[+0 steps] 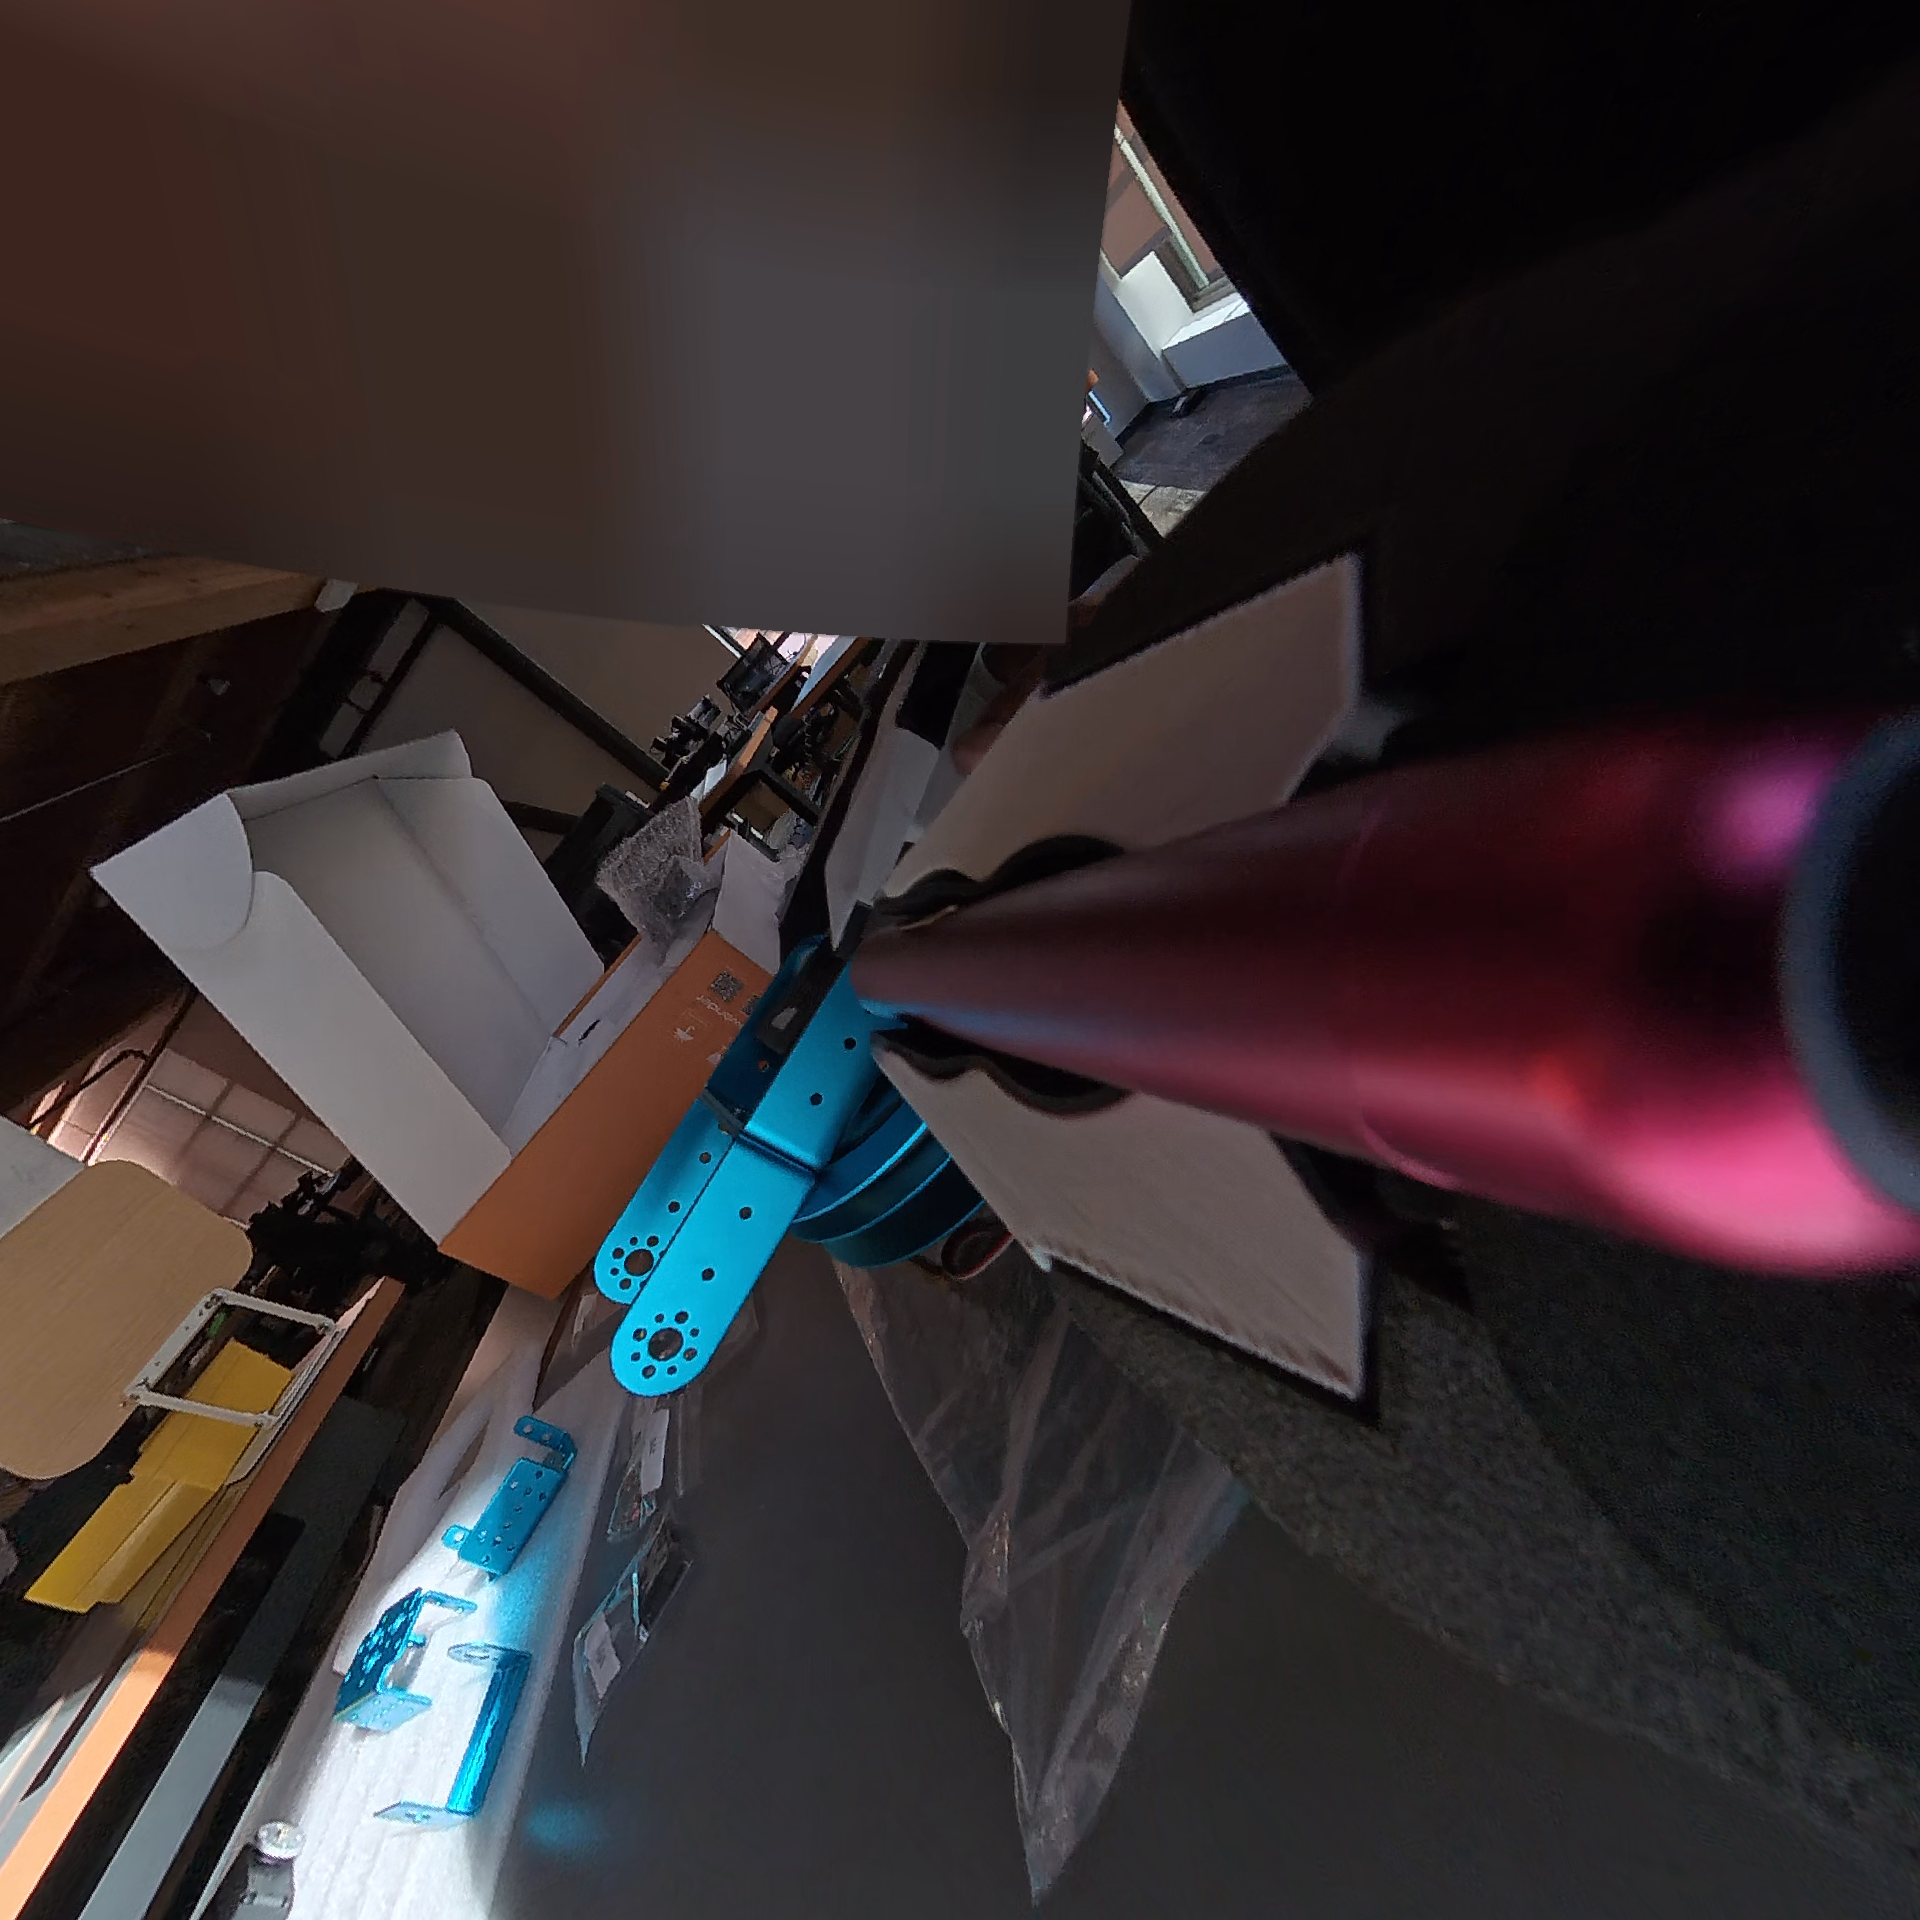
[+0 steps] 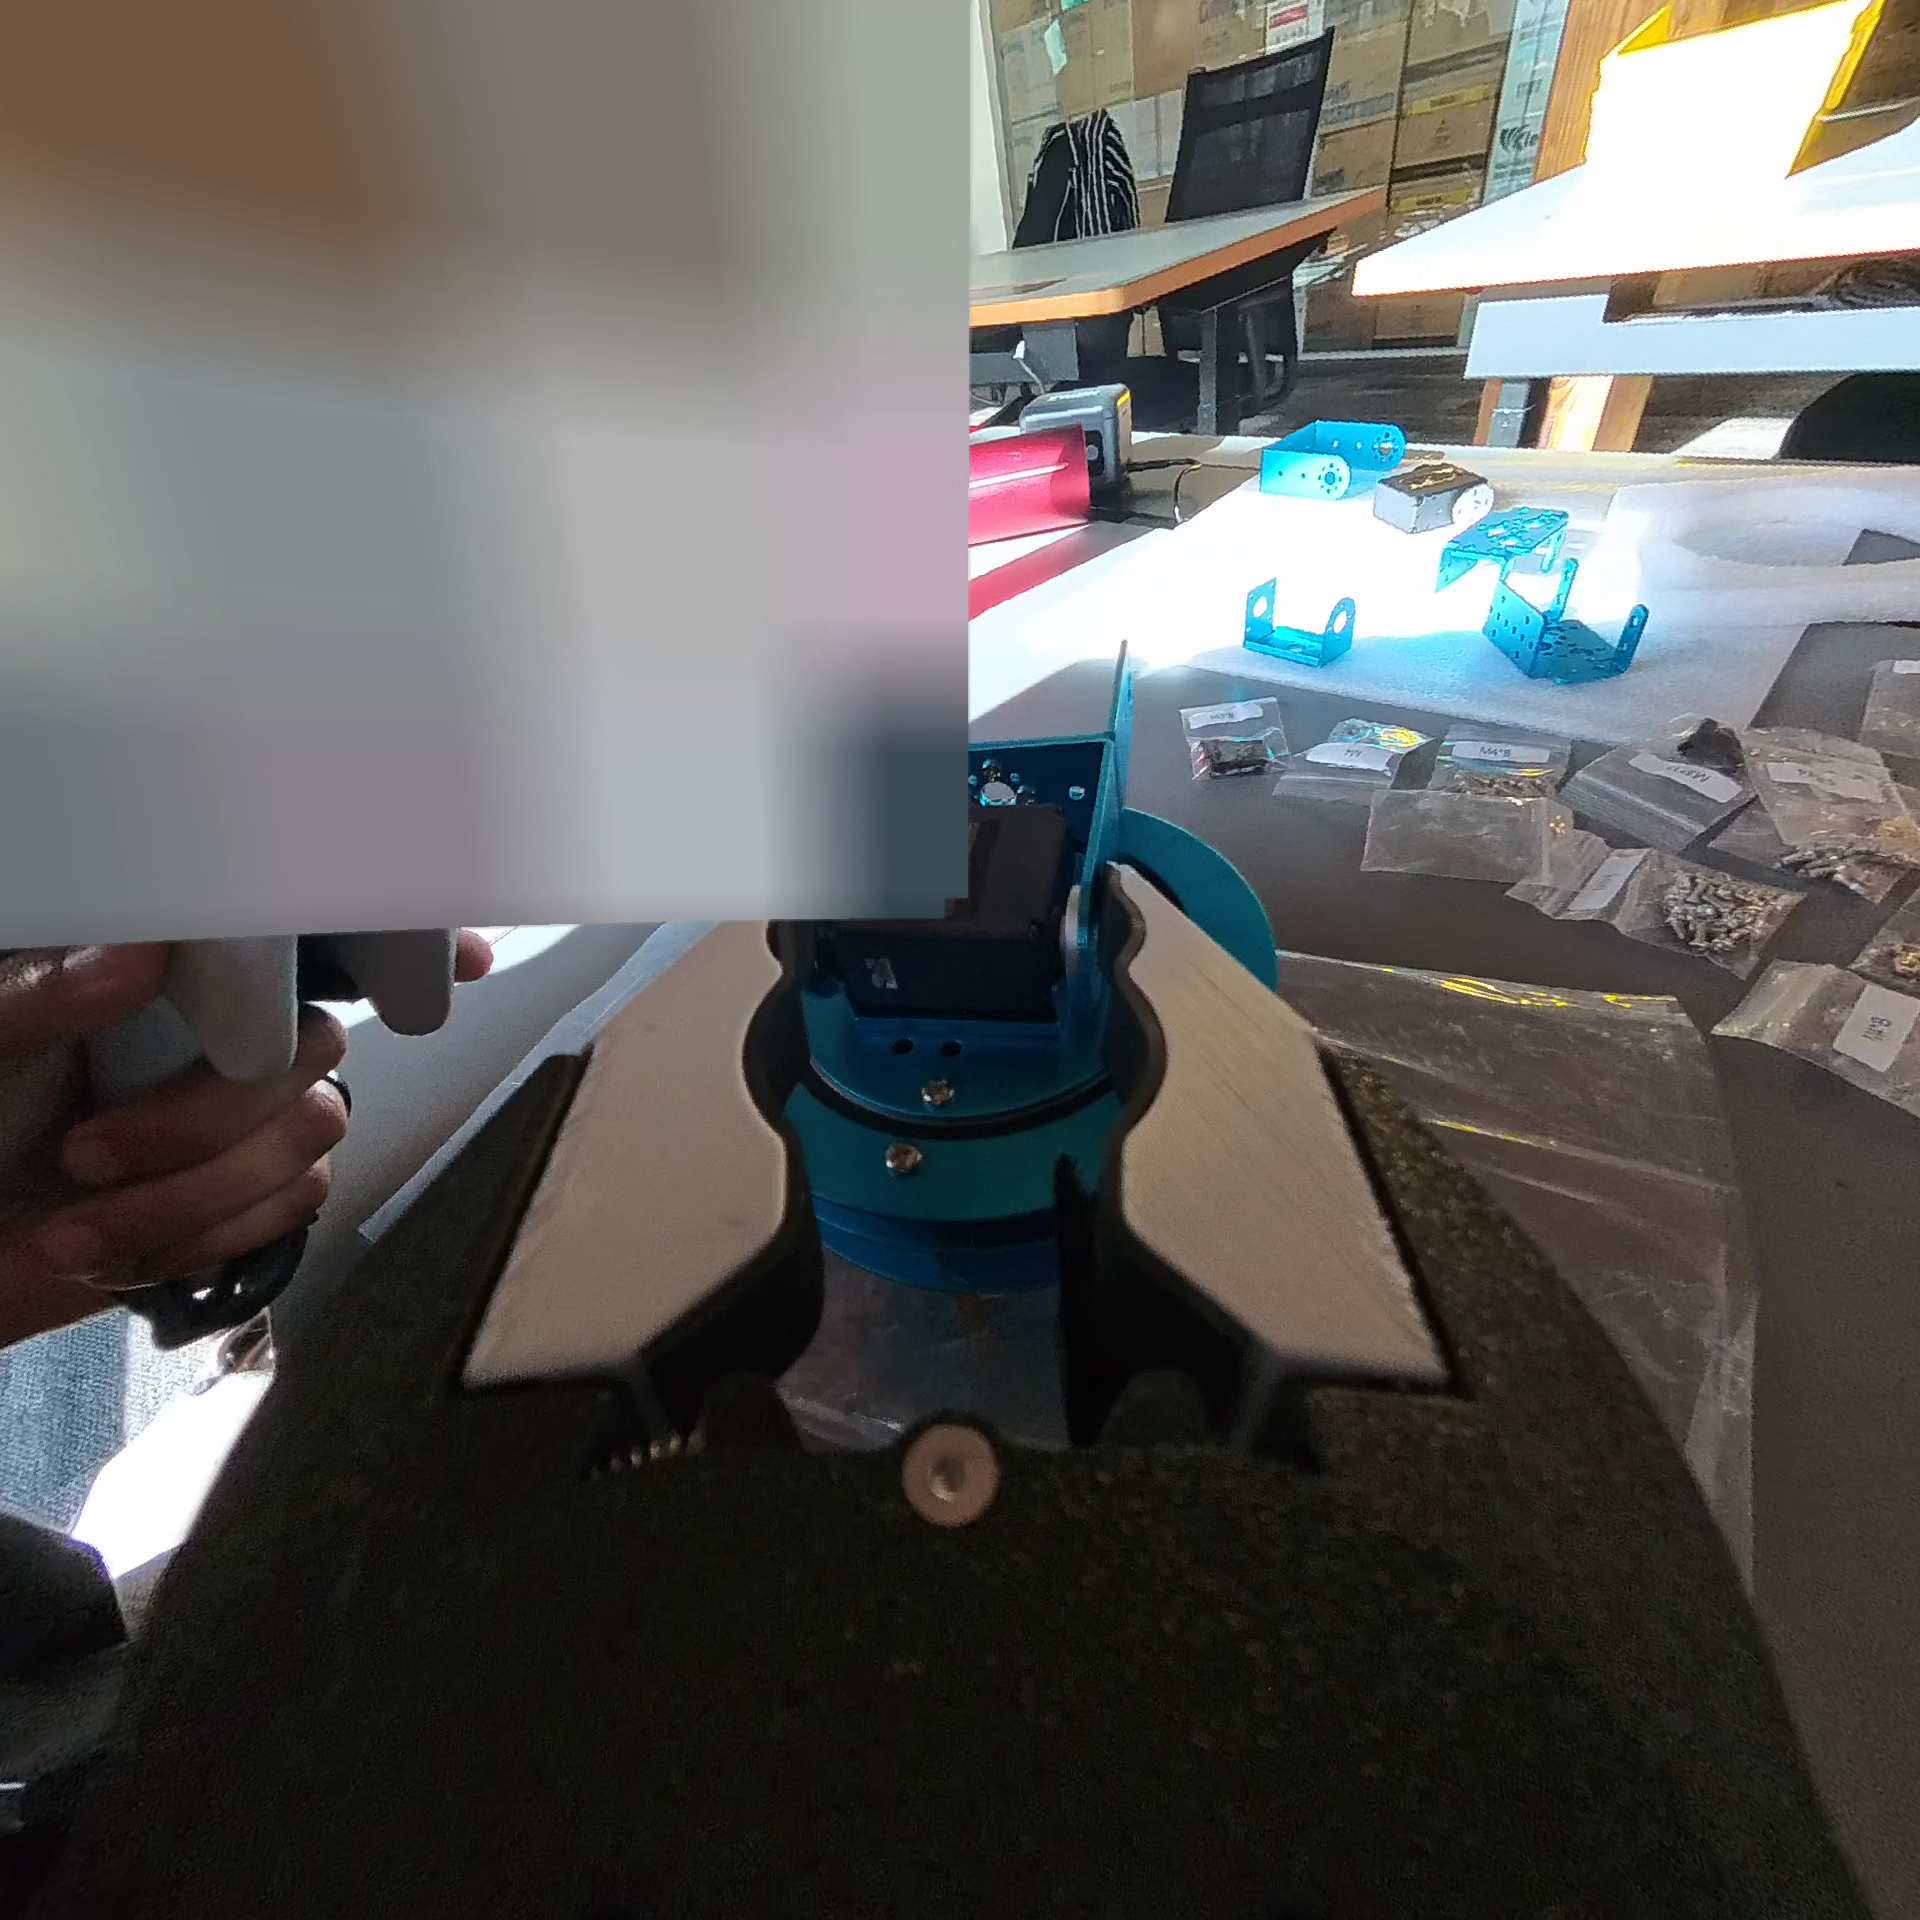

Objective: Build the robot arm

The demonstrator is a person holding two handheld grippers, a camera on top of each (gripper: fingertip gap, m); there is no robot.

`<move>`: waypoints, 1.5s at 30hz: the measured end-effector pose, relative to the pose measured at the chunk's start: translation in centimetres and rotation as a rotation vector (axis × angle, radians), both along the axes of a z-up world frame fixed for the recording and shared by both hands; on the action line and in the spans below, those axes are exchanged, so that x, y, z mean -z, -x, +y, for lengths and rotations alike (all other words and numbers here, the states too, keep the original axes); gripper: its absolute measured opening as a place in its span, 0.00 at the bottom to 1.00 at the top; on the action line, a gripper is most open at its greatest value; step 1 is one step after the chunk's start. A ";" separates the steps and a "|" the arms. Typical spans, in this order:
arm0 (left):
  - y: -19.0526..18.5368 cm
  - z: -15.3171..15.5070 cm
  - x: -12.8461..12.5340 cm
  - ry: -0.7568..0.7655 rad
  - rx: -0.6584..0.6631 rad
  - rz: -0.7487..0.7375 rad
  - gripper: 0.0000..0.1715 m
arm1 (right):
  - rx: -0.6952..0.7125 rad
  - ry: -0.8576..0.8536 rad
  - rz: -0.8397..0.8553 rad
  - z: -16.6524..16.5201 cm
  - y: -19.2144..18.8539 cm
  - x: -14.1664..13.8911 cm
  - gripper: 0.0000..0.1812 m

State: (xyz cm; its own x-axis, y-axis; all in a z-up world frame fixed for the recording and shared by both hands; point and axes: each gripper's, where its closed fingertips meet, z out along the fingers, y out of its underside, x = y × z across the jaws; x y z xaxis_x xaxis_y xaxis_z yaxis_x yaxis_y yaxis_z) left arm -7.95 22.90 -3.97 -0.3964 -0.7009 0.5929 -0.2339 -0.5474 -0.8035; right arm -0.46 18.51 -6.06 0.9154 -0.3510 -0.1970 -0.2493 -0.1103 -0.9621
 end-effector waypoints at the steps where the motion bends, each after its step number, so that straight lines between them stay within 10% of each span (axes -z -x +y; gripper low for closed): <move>1: -0.1 0.0 -0.1 0.007 -0.002 0.000 0.12 | -0.004 -0.002 -0.001 0.0 0.0 0.0 0.30; 45: 0.0 -1.1 0.1 -0.093 0.036 -0.050 0.12 | -0.065 -0.019 0.015 -0.8 0.0 -0.2 0.31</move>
State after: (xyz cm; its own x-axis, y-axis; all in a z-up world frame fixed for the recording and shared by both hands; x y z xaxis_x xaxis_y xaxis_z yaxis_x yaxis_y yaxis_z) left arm -7.96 21.78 -4.06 -0.4498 -0.7365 0.5053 -0.2106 -0.4623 -0.8614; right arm -0.44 17.75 -5.88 0.9329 -0.2872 -0.2172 -0.2569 -0.1082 -0.9603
